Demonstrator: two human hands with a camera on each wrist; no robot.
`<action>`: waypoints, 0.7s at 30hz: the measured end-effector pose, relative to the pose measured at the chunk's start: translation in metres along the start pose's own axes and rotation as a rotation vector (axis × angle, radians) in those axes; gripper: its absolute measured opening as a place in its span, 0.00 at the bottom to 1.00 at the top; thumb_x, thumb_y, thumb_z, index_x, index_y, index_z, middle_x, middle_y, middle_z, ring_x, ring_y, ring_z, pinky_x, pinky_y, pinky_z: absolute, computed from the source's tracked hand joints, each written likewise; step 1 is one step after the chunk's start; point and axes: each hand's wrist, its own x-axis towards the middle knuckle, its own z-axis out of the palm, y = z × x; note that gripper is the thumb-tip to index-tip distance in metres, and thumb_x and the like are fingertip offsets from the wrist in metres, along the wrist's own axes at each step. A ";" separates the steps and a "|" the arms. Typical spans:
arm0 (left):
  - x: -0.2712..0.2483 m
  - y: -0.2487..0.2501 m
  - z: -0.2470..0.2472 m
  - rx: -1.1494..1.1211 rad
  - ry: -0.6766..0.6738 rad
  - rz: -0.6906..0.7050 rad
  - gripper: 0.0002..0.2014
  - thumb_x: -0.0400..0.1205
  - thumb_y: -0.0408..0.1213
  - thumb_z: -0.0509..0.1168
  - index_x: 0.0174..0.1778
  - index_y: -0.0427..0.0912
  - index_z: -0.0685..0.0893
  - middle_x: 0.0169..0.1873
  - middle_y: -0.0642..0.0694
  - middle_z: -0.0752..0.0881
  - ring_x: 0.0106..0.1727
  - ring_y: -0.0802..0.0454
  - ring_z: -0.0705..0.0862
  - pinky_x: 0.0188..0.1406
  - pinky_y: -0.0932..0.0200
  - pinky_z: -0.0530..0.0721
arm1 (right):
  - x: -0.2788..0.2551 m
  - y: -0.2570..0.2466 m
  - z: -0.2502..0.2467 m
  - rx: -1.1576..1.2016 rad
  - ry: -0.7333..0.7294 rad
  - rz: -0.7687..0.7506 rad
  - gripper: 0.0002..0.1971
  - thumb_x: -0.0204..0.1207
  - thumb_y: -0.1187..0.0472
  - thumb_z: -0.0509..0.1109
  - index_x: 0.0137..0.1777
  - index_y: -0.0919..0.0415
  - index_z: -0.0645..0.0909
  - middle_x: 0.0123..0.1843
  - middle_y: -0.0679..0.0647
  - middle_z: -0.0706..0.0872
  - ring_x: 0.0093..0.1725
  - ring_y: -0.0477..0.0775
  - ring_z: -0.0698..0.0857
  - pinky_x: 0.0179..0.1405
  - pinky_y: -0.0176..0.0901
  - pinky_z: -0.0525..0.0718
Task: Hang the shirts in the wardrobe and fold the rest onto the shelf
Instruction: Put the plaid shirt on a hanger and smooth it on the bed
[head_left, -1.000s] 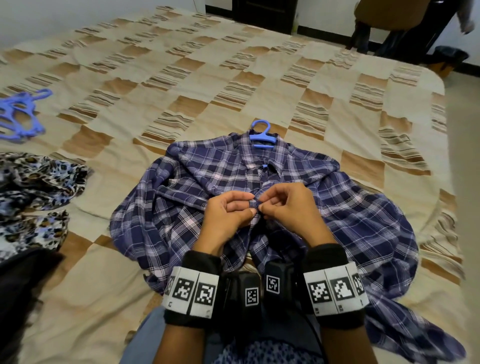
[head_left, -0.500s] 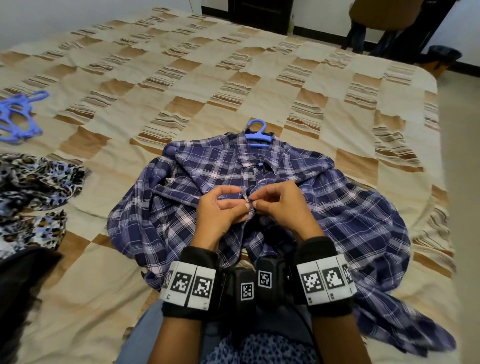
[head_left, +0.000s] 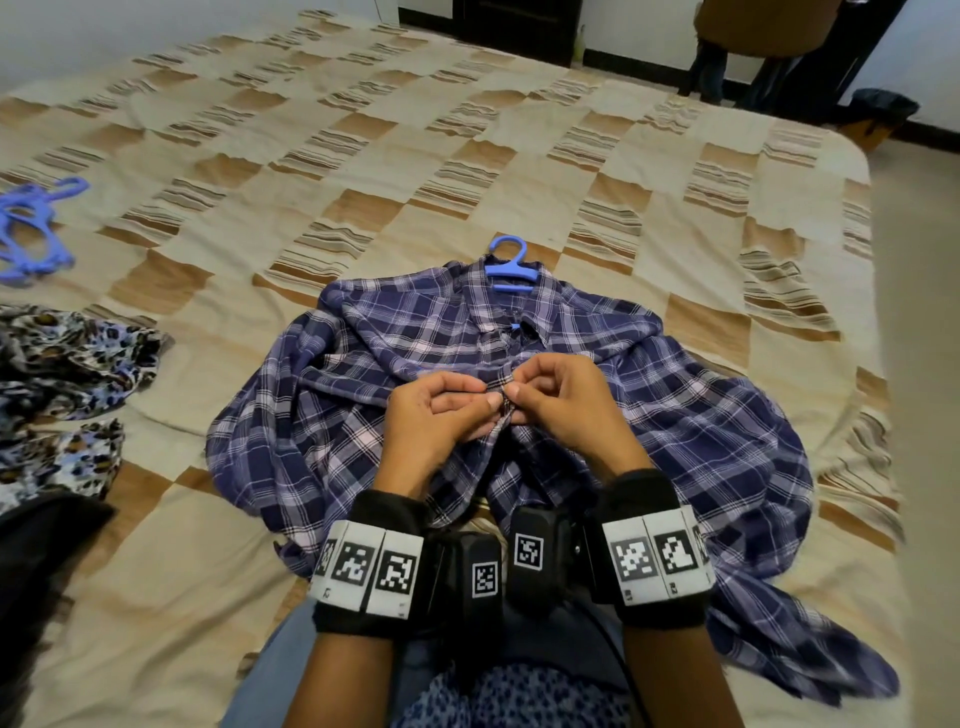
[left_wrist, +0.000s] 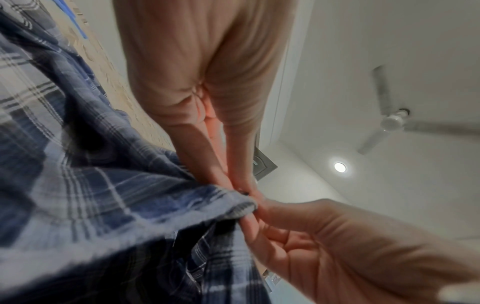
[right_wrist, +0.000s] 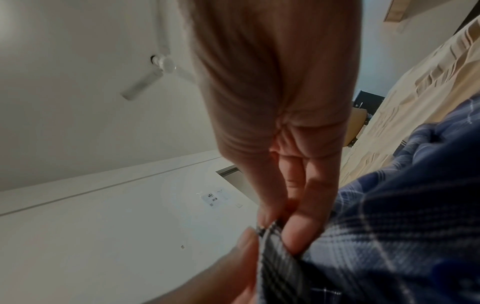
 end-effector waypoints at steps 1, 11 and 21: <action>0.000 0.000 0.000 -0.011 -0.009 0.000 0.06 0.73 0.23 0.72 0.43 0.33 0.84 0.30 0.41 0.89 0.31 0.53 0.89 0.34 0.66 0.88 | 0.000 0.000 0.000 0.004 0.003 -0.001 0.05 0.76 0.73 0.69 0.41 0.65 0.79 0.27 0.53 0.82 0.24 0.40 0.83 0.30 0.31 0.83; 0.002 0.000 0.001 0.035 0.044 0.023 0.03 0.75 0.24 0.71 0.42 0.32 0.84 0.30 0.39 0.88 0.29 0.54 0.88 0.32 0.65 0.88 | -0.002 -0.003 0.002 0.016 0.035 -0.073 0.14 0.73 0.76 0.71 0.48 0.58 0.75 0.36 0.61 0.88 0.38 0.58 0.87 0.48 0.58 0.87; 0.006 -0.005 0.001 0.071 0.029 0.038 0.02 0.80 0.28 0.66 0.42 0.37 0.83 0.30 0.45 0.88 0.31 0.55 0.88 0.36 0.66 0.88 | -0.004 -0.007 0.004 0.071 0.071 -0.066 0.13 0.73 0.74 0.71 0.46 0.56 0.73 0.37 0.60 0.88 0.38 0.58 0.84 0.49 0.60 0.85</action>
